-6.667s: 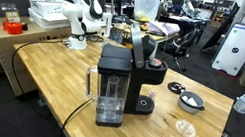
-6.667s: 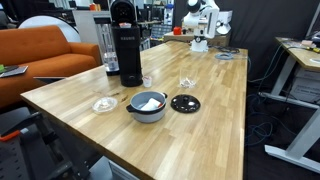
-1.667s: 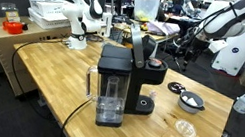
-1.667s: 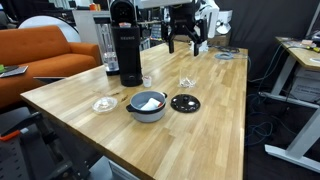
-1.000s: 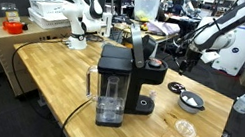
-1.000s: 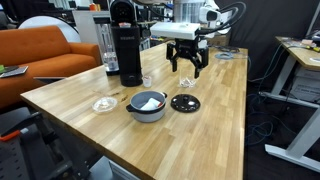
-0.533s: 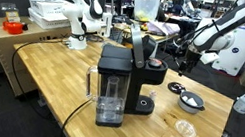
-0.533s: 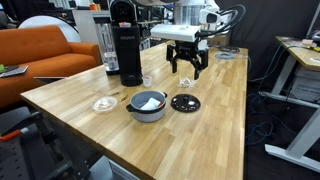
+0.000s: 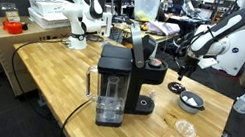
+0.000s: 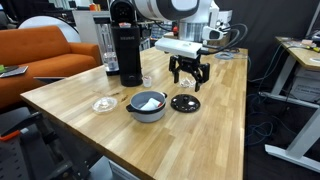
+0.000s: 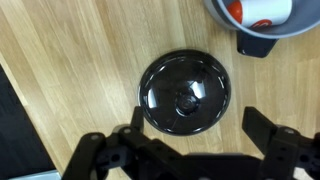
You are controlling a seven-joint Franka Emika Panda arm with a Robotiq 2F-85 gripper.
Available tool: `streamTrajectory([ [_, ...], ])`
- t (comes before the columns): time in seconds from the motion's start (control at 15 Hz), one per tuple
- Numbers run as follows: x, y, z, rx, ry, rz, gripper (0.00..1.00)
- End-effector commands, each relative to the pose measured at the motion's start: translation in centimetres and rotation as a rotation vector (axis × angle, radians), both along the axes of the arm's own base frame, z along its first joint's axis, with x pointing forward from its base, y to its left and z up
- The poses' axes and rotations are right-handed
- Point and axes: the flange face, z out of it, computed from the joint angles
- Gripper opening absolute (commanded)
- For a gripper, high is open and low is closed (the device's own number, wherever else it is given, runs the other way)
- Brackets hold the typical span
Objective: Take the black lid from the table and put it on the gray pot
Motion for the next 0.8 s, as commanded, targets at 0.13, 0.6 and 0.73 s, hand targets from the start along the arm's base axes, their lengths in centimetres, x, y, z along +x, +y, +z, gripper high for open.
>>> streamTrajectory([
  [0.13,2.0,-0.6,-2.5,0.047,0.027,0.018,1.0],
  [0.6,3.5,-0.6,-5.0,0.077,0.058,0.008,1.0],
  [0.73,3.9,-0.7,-5.2,0.079,0.06,0.007,1.0],
])
